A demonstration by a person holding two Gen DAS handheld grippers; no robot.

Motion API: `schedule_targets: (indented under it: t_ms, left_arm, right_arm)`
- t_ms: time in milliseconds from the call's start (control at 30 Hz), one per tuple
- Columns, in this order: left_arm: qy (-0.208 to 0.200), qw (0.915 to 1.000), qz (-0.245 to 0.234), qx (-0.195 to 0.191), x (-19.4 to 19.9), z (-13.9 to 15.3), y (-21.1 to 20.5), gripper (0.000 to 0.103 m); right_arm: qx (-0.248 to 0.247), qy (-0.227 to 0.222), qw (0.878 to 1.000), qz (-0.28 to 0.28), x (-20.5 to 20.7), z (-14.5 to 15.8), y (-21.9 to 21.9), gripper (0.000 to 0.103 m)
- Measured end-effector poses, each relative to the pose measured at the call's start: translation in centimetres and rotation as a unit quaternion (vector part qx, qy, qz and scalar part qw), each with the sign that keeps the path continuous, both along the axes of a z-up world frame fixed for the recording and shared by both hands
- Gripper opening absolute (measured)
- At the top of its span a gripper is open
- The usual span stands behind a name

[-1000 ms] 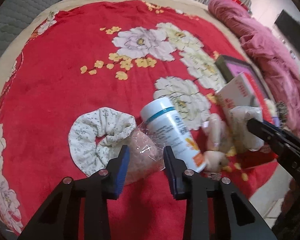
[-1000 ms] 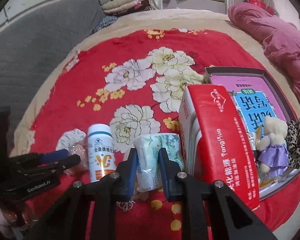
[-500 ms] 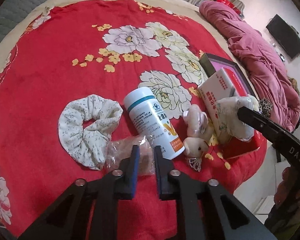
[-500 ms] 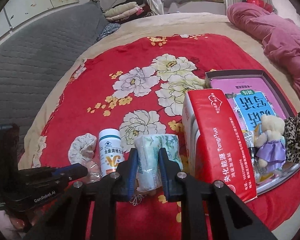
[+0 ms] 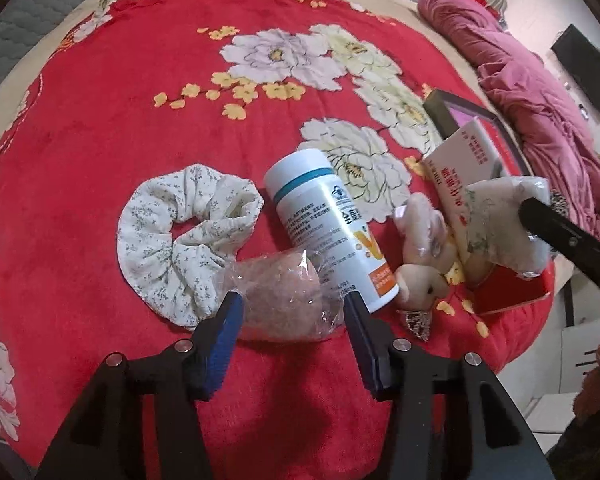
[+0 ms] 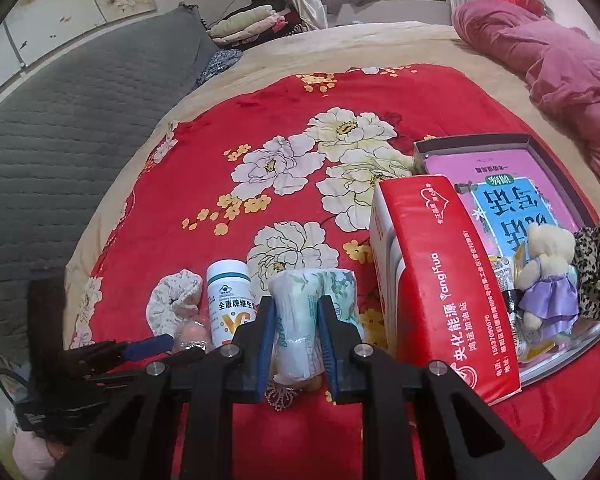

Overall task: Organize soft objects
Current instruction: 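Lift the tissue pack with the right tool while the left tool grasps the clear bag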

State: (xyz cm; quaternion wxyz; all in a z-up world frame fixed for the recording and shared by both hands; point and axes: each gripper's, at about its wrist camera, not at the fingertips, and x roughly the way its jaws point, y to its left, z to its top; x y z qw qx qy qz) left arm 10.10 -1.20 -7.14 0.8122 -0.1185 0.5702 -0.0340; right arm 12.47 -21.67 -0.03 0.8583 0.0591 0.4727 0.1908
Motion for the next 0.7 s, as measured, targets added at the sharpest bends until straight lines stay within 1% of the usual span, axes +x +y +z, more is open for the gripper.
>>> schedule_targets:
  t_ms: [267, 333, 433, 533, 700]
  left_arm:
    - [0.003, 0.9996, 0.014, 0.025, 0.9, -1.2, -0.1, 0.055]
    - [0.009, 0.9995, 0.023, 0.021, 1.1, -1.8, 0.4, 0.059]
    - [0.017, 0.9991, 0.038, -0.002, 1.1, -2.7, 1.2, 0.059]
    - [0.014, 0.9994, 0.031, 0.009, 1.0, -2.1, 0.8, 0.057]
    - [0.004, 0.999, 0.034, -0.028, -0.3, -0.3, 0.7, 0.056]
  right_arm:
    - [0.0, -0.001, 1.0, 0.0, 0.0, 0.0, 0.1, 0.022]
    - [0.001, -0.001, 1.0, 0.001, 0.1, 0.1, 0.1, 0.022]
    - [0.004, -0.004, 1.0, -0.001, 0.1, 0.4, -0.1, 0.022]
    - [0.007, -0.007, 1.0, -0.005, 0.0, 0.8, -0.4, 0.022]
    - [0.014, -0.02, 1.0, -0.007, -0.4, 2.1, -0.9, 0.022]
